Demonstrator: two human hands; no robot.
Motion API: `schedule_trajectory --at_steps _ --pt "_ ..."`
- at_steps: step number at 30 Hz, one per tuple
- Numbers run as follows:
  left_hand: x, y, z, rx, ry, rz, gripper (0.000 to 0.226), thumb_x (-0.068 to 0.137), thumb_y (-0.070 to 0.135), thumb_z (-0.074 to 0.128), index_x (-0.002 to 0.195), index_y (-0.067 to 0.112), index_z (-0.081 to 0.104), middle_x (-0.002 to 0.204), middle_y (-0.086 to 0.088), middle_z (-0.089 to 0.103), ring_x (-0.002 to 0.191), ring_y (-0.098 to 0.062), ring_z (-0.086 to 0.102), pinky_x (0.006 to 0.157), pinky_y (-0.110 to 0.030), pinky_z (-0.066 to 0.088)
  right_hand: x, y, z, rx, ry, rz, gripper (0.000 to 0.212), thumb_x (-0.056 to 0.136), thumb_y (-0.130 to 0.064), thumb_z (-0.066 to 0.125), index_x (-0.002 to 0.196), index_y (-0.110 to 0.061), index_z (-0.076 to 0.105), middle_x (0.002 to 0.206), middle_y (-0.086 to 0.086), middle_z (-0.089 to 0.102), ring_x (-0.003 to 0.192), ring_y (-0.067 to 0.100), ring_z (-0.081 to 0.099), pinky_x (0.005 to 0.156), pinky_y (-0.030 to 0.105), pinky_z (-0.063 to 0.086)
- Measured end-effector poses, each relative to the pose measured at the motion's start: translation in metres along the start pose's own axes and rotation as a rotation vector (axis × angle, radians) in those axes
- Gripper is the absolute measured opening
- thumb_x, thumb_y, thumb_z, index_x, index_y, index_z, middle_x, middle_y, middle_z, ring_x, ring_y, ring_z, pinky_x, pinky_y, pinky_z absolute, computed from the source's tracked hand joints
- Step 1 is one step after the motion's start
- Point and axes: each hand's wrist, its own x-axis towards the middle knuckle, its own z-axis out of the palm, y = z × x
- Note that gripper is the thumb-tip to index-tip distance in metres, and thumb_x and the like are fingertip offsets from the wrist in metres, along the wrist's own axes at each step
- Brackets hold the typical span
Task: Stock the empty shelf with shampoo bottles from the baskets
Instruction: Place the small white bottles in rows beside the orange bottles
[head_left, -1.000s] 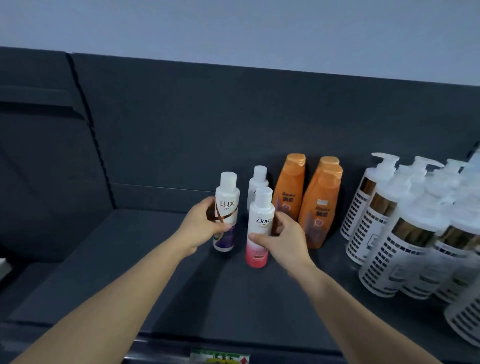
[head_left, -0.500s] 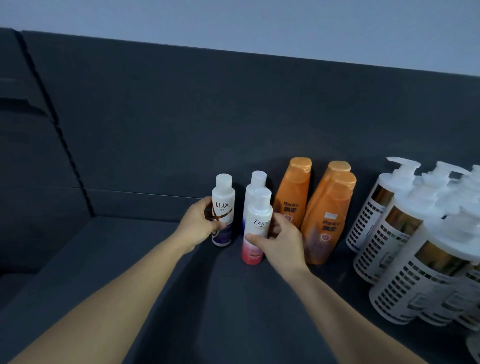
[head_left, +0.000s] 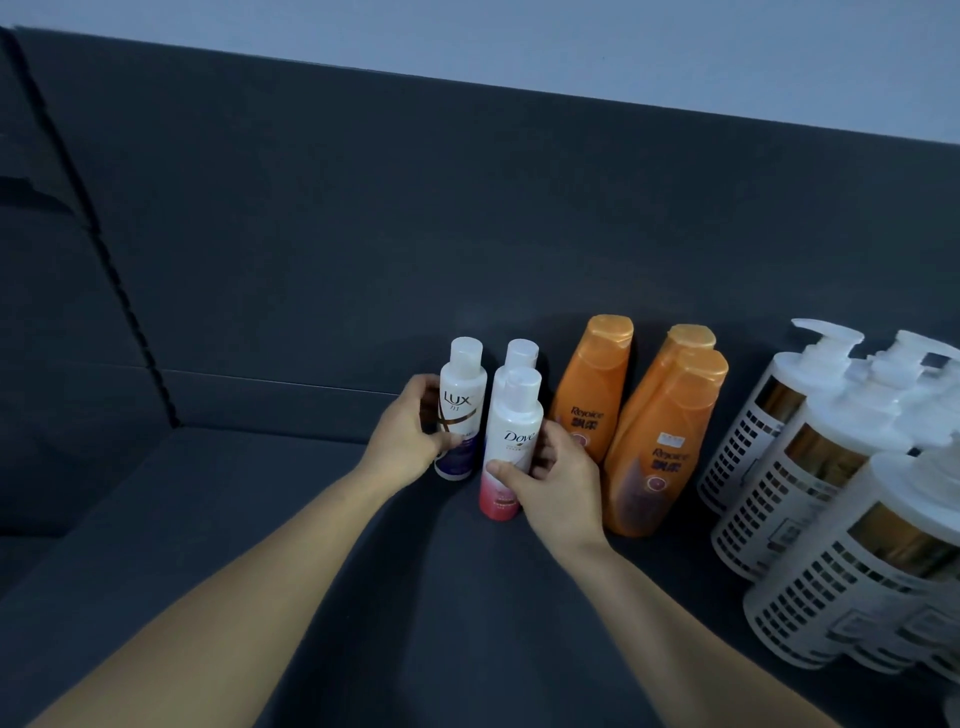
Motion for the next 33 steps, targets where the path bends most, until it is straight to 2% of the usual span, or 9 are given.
schedule_trajectory --at_steps 3,6,9,13,16,19,22,28,33 --pt "0.0 0.0 0.002 0.043 0.003 0.007 0.049 0.076 0.002 0.076 0.109 0.026 0.05 0.099 0.013 0.064 0.089 0.001 0.061 0.073 -0.009 0.045 -0.001 0.0 0.0 -0.021 0.002 -0.003 0.059 0.072 -0.021 0.086 0.125 -0.021 0.06 0.115 -0.004 0.068 0.107 0.011 0.063 0.092 0.038 0.055" --pt "-0.004 0.003 -0.001 0.122 -0.003 0.027 0.054 0.076 0.004 0.077 0.121 0.02 0.052 0.114 0.001 0.059 0.103 -0.012 0.059 0.092 -0.029 0.048 -0.005 -0.001 -0.002 -0.019 -0.008 -0.001 0.074 0.07 -0.026 0.088 0.135 -0.026 0.052 0.125 -0.006 0.063 0.113 0.01 0.059 0.098 0.036 0.052" --pt "-0.016 0.004 -0.013 0.207 -0.009 0.024 0.063 0.075 0.008 0.079 0.13 0.018 0.051 0.12 -0.002 0.056 0.11 -0.014 0.056 0.097 -0.03 0.044 -0.015 -0.006 -0.005 -0.043 0.06 -0.04 0.09 0.068 -0.035 0.088 0.144 -0.02 0.042 0.133 -0.003 0.053 0.12 0.014 0.053 0.103 0.038 0.047" --pt "-0.047 0.005 -0.037 0.36 0.038 0.024 0.056 0.081 0.015 0.076 0.131 0.015 0.053 0.121 -0.001 0.054 0.115 -0.015 0.053 0.094 -0.023 0.039 -0.035 -0.019 -0.01 -0.164 0.23 -0.311 0.066 0.076 -0.033 0.081 0.132 -0.011 0.053 0.115 0.001 0.055 0.109 0.023 0.055 0.095 0.04 0.047" --pt "-0.083 0.008 -0.06 0.5 0.069 0.022 0.05 0.085 0.022 0.072 0.131 0.017 0.053 0.121 0.0 0.055 0.114 -0.014 0.052 0.096 -0.026 0.041 -0.054 -0.032 -0.007 -0.21 0.215 -0.474 0.043 0.077 -0.018 0.079 0.116 -0.007 0.064 0.107 0.009 0.061 0.101 0.03 0.057 0.089 0.041 0.047" --pt "-0.129 0.009 -0.083 0.668 0.112 -0.014 0.05 0.088 0.028 0.067 0.134 0.016 0.051 0.122 -0.002 0.055 0.117 -0.02 0.051 0.099 -0.037 0.044 -0.08 -0.043 -0.002 -0.223 0.06 -0.569 0.034 0.076 -0.011 0.078 0.109 -0.007 0.068 0.103 0.009 0.065 0.096 0.03 0.059 0.088 0.041 0.048" --pt "-0.18 0.007 -0.103 0.821 0.17 -0.107 0.052 0.09 0.031 0.064 0.137 0.016 0.048 0.127 -0.004 0.053 0.123 -0.024 0.047 0.099 -0.043 0.044 -0.107 -0.05 0.003 -0.284 -0.203 -0.562 0.039 0.082 -0.017 0.076 0.118 -0.008 0.066 0.113 0.007 0.064 0.107 0.028 0.057 0.097 0.038 0.044" --pt "-0.301 0.006 -0.144 1.076 0.232 -0.35 0.055 0.091 0.035 0.06 0.14 0.016 0.045 0.133 -0.005 0.051 0.124 -0.027 0.047 0.098 -0.04 0.041 -0.174 -0.072 0.03 -0.382 -0.558 -0.606 0.049 0.089 -0.031 0.066 0.135 -0.017 0.056 0.135 0.001 0.055 0.124 0.022 0.047 0.104 0.036 0.038" --pt "-0.394 0.006 -0.177 1.175 0.264 -0.566 0.047 0.088 0.039 0.062 0.127 0.015 0.052 0.121 -0.005 0.055 0.118 -0.026 0.051 0.092 -0.04 0.046 -0.236 -0.091 0.064 -0.405 -0.768 -0.693 0.051 0.09 -0.035 0.063 0.138 -0.019 0.052 0.139 0.0 0.053 0.127 0.022 0.045 0.106 0.033 0.035"
